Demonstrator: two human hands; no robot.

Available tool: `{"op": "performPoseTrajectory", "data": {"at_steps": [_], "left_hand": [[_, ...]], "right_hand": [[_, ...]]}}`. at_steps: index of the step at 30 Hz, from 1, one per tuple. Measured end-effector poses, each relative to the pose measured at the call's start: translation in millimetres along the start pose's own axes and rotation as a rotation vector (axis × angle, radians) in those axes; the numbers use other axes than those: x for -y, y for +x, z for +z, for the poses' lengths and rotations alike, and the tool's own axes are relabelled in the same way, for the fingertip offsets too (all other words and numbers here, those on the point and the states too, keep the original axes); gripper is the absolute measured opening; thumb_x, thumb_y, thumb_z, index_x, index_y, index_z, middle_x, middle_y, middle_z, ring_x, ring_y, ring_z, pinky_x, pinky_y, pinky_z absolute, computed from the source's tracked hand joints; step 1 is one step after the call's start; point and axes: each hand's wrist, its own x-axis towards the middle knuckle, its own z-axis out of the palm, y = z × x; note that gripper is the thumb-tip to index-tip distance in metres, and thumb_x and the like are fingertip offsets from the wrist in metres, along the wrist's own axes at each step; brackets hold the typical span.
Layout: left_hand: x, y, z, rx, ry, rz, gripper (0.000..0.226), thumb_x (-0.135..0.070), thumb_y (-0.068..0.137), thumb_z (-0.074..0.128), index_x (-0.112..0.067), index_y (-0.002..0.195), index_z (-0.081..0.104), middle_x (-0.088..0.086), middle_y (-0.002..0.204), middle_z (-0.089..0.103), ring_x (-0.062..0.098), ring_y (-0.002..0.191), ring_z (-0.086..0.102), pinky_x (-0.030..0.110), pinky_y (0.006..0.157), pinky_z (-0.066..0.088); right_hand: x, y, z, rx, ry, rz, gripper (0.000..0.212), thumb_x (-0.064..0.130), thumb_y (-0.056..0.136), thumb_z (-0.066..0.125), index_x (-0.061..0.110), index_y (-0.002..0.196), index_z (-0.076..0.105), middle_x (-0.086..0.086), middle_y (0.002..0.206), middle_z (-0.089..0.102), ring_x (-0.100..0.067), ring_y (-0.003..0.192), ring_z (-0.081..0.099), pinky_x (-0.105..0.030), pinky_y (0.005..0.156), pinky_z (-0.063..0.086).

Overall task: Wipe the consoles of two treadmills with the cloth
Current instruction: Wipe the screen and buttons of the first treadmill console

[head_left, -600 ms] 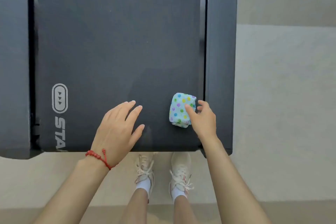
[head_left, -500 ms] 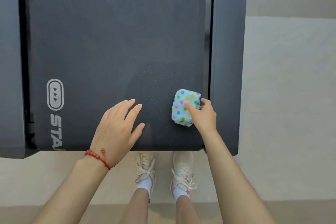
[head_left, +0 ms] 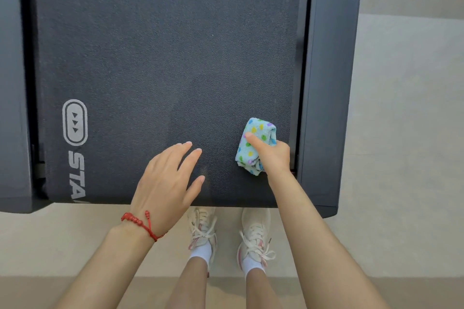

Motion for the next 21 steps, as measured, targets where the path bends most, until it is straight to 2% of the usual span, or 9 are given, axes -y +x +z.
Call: {"op": "performPoseTrajectory", "data": {"at_steps": [2,7,9,12,15,19,21], "left_hand": [[1,0,-9,-0.004,0.004,-0.006,0.049,-0.034,0.087,0.040,-0.001,0.116,0.062,0.018,0.120,0.060,0.034,0.111,0.056,0.035,0.091,0.034],[1,-7,-51,-0.006,0.017,-0.033,0.051,-0.035,0.087,0.038,-0.001,0.117,0.062,0.018,0.120,0.060,0.035,0.110,0.057,0.043,0.085,0.048],[-1,-14,-73,-0.007,0.010,-0.049,0.051,-0.035,0.088,0.038,-0.001,0.118,0.061,0.018,0.120,0.060,0.035,0.110,0.057,0.044,0.086,0.049],[-7,-28,-114,-0.047,-0.004,-0.072,0.050,-0.034,0.088,0.038,-0.001,0.119,0.060,0.017,0.121,0.059,0.034,0.111,0.056,0.043,0.087,0.046],[-19,-45,-165,-0.097,-0.031,-0.093,0.051,-0.037,0.091,0.036,-0.002,0.119,0.060,0.016,0.121,0.059,0.033,0.112,0.056,0.041,0.088,0.045],[-39,-71,-243,-0.172,-0.058,-0.088,0.064,-0.045,0.099,0.017,-0.003,0.119,0.060,0.015,0.120,0.060,0.031,0.111,0.056,0.035,0.093,0.039],[-47,-83,-286,-0.227,-0.062,-0.087,0.066,-0.046,0.099,0.016,-0.002,0.118,0.061,0.016,0.119,0.061,0.032,0.109,0.059,0.038,0.092,0.046]], "right_hand": [[4,-12,0,0.051,0.034,-0.018,0.015,0.028,0.068,0.080,0.025,0.072,0.066,-0.003,0.088,0.072,-0.019,0.082,0.070,-0.041,0.077,0.058],[22,-66,-13,0.217,0.102,-0.064,0.013,0.021,0.077,0.073,0.024,0.084,0.064,0.005,0.086,0.069,-0.008,0.077,0.068,-0.021,0.058,0.056],[35,-94,-22,0.262,0.122,-0.067,0.015,0.021,0.078,0.073,0.022,0.089,0.064,0.002,0.089,0.071,-0.012,0.079,0.069,-0.024,0.060,0.057],[59,-142,-36,0.297,0.171,-0.078,0.021,0.022,0.078,0.071,0.017,0.097,0.065,-0.004,0.095,0.072,-0.020,0.086,0.070,-0.035,0.072,0.058],[91,-198,-52,0.298,0.220,-0.128,0.021,0.020,0.079,0.070,0.014,0.099,0.064,-0.004,0.092,0.073,-0.021,0.083,0.071,-0.032,0.066,0.058],[136,-278,-68,0.308,0.283,-0.193,0.038,0.024,0.068,0.077,0.012,0.101,0.063,-0.008,0.093,0.072,-0.026,0.086,0.070,-0.037,0.070,0.058],[157,-321,-75,0.323,0.314,-0.220,0.043,0.028,0.062,0.076,0.011,0.100,0.064,-0.008,0.091,0.072,-0.028,0.086,0.070,-0.038,0.070,0.058]]}}
